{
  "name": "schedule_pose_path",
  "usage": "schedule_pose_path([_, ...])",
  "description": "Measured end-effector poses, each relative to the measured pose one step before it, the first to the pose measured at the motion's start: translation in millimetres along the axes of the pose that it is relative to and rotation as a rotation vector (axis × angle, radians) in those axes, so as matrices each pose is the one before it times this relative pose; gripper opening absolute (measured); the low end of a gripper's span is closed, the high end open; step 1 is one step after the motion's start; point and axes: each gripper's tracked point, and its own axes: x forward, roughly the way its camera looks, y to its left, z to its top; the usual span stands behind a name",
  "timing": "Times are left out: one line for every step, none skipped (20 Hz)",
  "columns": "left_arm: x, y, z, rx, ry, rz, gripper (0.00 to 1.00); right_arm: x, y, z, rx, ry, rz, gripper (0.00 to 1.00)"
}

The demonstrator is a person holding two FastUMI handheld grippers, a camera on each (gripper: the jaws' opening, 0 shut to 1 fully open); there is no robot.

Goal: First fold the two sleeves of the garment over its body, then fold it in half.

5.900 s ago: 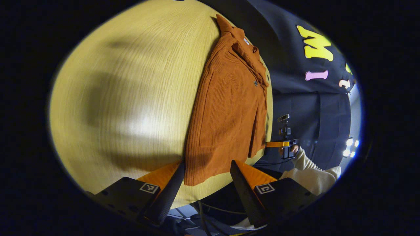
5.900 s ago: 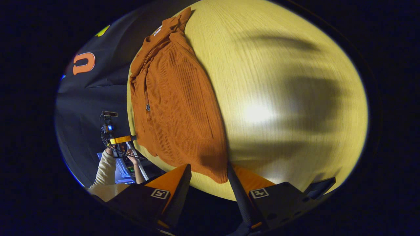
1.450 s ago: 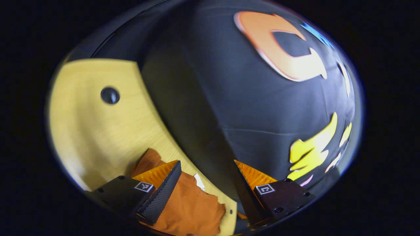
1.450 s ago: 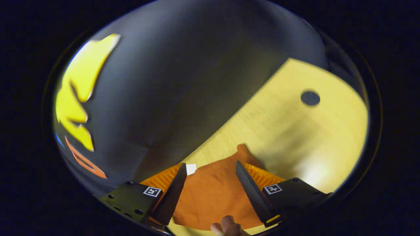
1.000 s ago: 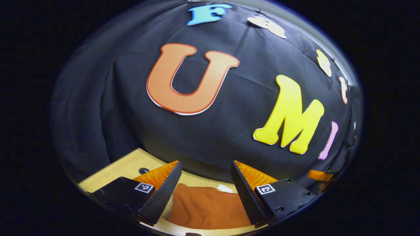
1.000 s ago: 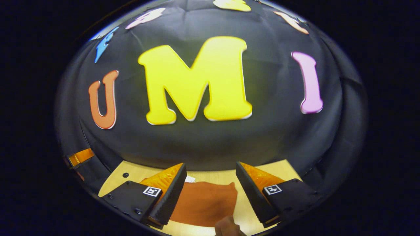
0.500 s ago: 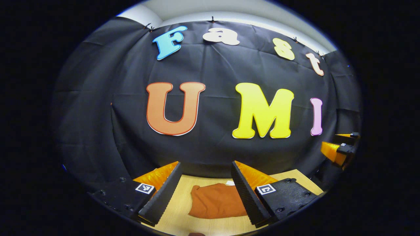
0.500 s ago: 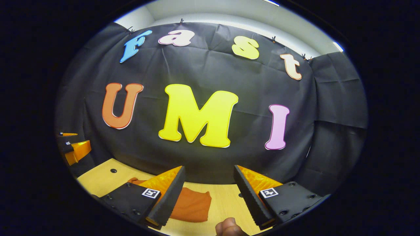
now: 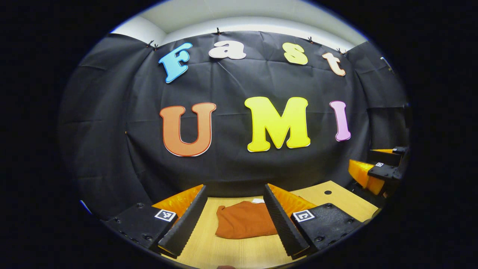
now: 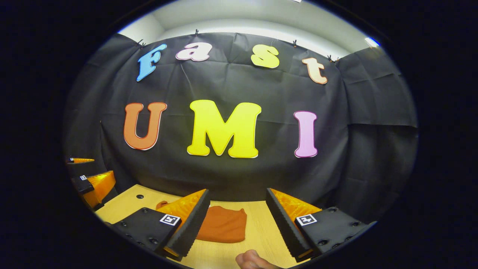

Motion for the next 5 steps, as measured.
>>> schedule_pose_path([0.94, -1.81, 1.84, -0.01551, -0.00346, -0.00577, 0.98, -2.32, 2.56, -2.46, 0.00337, 0.00614, 0.00469, 0.96])
schedule_pose_path([0.90, -2.41, -1.07, -0.01075, 0.00641, -0.00552, 0.98, -4.10, 4.66, -1.11, 0.00326, 0.00466, 0.01628, 0.96])
schedule_pose_path([-0.07, 0.06, -4.45, -0.00453, 0.01336, -0.00190, 0.98, -0.88, 3.16, -1.33, -0.00480, 0.00219, 0.01135, 0.96])
schedule_pose_path([-0.64, -0.09, -3.77, -0.00639, 0.01248, 0.00185, 0.98, -1.78, 1.57, -0.11, -0.00893, -0.00101, 0.00508, 0.96])
schedule_pose_path([-0.48, 0.91, -4.00, -0.00738, 0.01613, 0.00181, 0.98, 0.28, 2.01, 0.30, -0.00989, -0.00683, 0.00356, 0.96])
